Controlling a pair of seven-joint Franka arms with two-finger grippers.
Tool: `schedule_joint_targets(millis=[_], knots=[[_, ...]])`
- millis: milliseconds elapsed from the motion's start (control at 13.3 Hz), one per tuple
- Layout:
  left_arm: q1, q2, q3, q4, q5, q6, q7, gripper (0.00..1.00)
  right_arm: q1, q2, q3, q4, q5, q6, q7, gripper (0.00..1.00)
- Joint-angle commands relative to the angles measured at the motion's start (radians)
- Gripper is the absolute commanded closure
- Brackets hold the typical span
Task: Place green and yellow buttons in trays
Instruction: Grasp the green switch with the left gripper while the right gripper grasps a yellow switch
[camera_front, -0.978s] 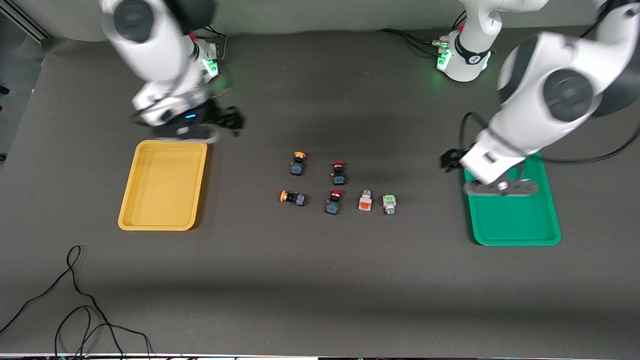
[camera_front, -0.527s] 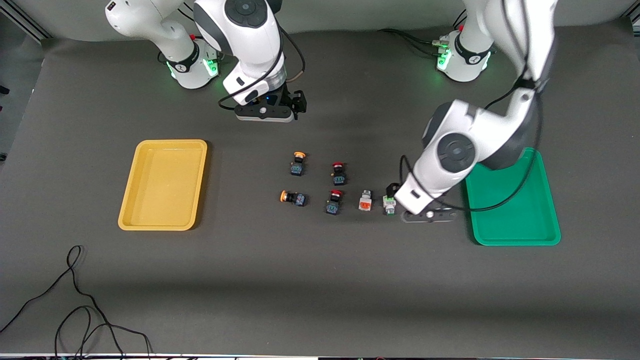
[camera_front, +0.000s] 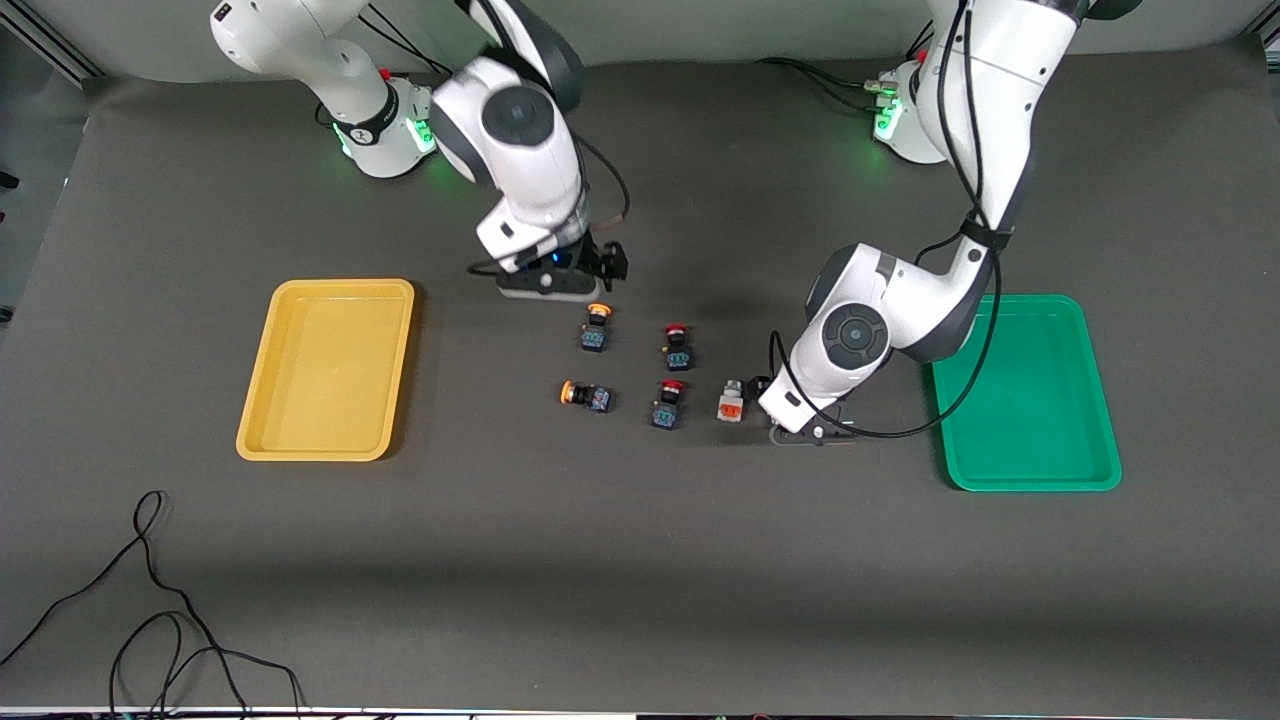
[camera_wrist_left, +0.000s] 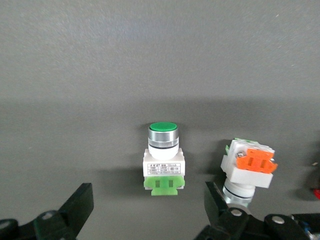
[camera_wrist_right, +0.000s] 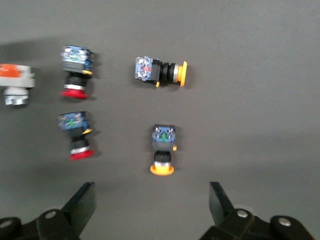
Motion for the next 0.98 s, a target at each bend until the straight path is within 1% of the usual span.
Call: schedule_joint_targets(millis=[0, 226, 301, 376, 451, 527, 602, 677, 827, 903], knots=[[-0.017, 0.044, 0.008, -0.011, -0.010, 0.060, -0.022, 0.01, 0.004, 0.117, -0.019, 0.011, -0.045, 0.117, 0.033, 0.00], [-0.017, 0.069, 0.008, -0.011, -0.009, 0.090, -0.018, 0.01, 0.007, 0.224, -0.033, 0.011, -0.055, 0.237, 0.037, 0.00], [-0.020, 0.072, 0.008, -0.011, -0.009, 0.093, -0.018, 0.03, 0.010, 0.252, -0.033, 0.011, -0.055, 0.263, 0.051, 0.00], [-0.031, 0.075, 0.008, -0.014, -0.004, 0.119, -0.017, 0.28, 0.013, 0.271, -0.033, 0.011, -0.055, 0.278, 0.052, 0.00], [-0.037, 0.077, 0.008, -0.014, -0.004, 0.134, -0.020, 0.77, 0.015, 0.274, -0.033, 0.011, -0.055, 0.278, 0.055, 0.00], [-0.037, 0.075, 0.008, -0.014, -0.004, 0.134, -0.020, 1.00, 0.015, 0.281, -0.033, 0.011, -0.055, 0.278, 0.056, 0.00], [-0.037, 0.071, 0.008, -0.014, -0.004, 0.131, -0.023, 1.00, 0.016, 0.289, -0.031, 0.011, -0.055, 0.281, 0.056, 0.02], [-0.035, 0.068, 0.008, -0.014, -0.004, 0.127, -0.023, 1.00, 0.016, 0.294, -0.031, 0.011, -0.057, 0.284, 0.056, 0.10], [-0.031, 0.061, 0.008, -0.013, -0.004, 0.111, -0.022, 1.00, 0.027, 0.295, -0.031, 0.008, -0.057, 0.284, 0.056, 0.40], [-0.025, 0.046, 0.008, -0.013, -0.004, 0.107, -0.014, 1.00, 0.027, 0.295, -0.031, 0.008, -0.057, 0.283, 0.056, 0.53]])
